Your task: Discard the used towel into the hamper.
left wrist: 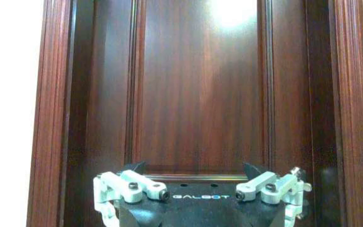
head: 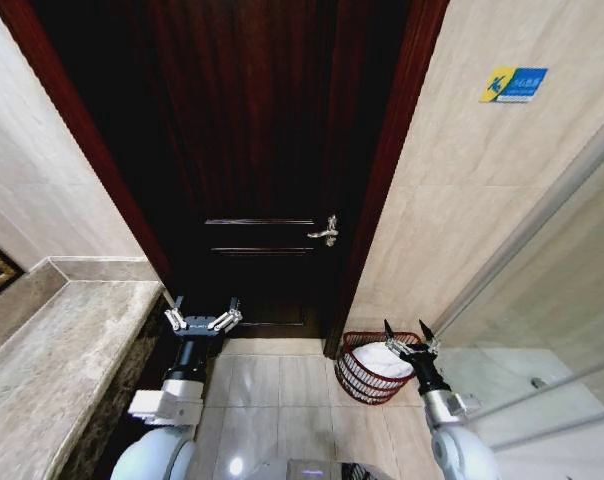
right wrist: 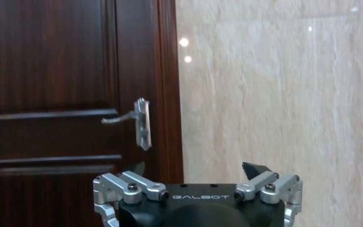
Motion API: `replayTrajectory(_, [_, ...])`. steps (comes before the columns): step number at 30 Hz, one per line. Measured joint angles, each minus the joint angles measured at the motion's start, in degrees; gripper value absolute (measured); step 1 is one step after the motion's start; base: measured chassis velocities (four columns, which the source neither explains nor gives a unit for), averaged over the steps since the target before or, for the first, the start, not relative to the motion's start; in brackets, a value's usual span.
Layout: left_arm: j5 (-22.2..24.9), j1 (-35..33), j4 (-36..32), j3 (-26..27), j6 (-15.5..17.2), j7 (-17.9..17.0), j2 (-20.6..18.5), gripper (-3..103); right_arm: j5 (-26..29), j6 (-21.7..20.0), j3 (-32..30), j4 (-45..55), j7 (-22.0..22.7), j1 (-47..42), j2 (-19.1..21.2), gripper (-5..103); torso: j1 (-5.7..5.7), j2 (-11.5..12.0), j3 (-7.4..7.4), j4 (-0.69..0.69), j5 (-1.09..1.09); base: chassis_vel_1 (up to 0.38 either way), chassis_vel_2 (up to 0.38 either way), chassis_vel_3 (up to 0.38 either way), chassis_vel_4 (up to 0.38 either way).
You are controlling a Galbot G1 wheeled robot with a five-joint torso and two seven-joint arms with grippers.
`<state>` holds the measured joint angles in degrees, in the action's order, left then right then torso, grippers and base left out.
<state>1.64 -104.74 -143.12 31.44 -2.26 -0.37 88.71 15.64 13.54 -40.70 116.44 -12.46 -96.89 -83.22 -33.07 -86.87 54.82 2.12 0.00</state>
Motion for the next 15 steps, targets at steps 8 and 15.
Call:
replayTrajectory(8, [0.0,0.0,0.0,0.0,0.0,0.0,0.0,100,-0.7,3.5,0.3,4.8,-0.4,-3.7,-1.0,100,0.00,0.0,0.00,0.00,0.00,0.000,0.000,0.000,0.000])
replayTrajectory(15, [0.0,0.0,0.0,0.0,0.0,0.0,0.0,100,1.5,10.5,-2.0,5.7,-3.5,-5.5,-1.0,100,0.00,0.0,0.00,0.00,0.00,0.000,0.000,0.000,0.000])
